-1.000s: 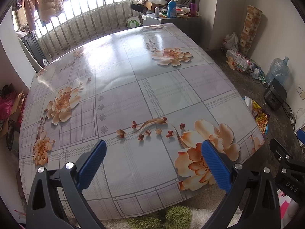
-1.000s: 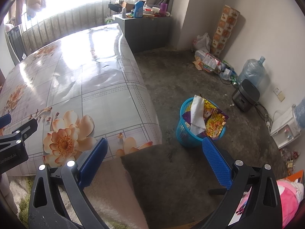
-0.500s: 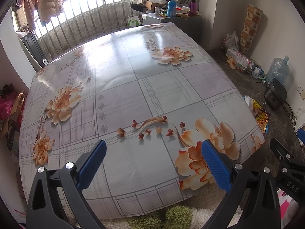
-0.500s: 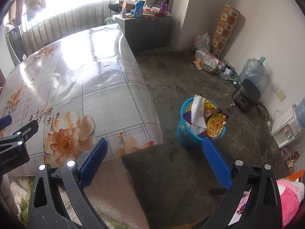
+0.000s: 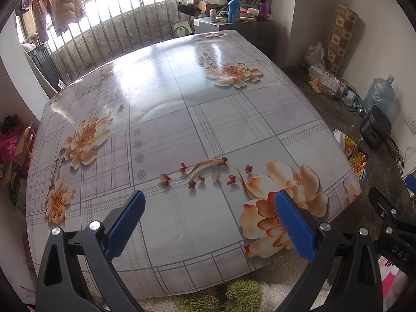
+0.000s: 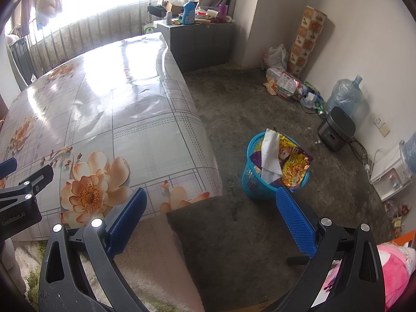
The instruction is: Collect trash
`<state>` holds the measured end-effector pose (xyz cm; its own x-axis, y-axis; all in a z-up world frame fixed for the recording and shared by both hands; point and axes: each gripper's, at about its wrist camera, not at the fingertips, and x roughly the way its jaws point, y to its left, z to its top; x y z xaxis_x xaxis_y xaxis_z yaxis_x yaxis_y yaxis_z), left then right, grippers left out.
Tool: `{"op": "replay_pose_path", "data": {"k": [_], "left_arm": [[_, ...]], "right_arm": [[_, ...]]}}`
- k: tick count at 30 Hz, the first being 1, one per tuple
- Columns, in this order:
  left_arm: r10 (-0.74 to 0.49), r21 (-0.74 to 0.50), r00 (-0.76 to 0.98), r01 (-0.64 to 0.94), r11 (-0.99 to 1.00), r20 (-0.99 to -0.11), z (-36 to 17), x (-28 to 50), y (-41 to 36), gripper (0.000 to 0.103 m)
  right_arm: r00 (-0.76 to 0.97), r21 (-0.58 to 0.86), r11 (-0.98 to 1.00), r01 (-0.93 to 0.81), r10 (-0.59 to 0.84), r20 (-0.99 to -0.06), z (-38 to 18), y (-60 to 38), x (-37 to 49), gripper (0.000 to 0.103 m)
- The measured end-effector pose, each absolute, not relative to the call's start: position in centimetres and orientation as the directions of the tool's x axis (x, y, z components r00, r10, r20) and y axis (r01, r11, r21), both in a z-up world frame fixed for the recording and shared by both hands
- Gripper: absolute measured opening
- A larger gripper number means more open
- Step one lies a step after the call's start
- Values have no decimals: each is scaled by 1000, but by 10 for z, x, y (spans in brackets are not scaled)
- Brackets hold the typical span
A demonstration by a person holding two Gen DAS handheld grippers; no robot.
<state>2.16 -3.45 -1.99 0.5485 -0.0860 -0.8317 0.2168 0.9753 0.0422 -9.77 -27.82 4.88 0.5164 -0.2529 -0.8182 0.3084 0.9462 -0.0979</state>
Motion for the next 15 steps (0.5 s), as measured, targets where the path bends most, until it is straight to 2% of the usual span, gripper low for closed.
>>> {"op": "replay_pose_path", "data": {"k": [15], "left_arm": [[-85,44,546,219,975,-834,-22,20,-32,98]], "right_arm": [[516,-93,946,311,-250,-819,47,-276,-99,95]]}}
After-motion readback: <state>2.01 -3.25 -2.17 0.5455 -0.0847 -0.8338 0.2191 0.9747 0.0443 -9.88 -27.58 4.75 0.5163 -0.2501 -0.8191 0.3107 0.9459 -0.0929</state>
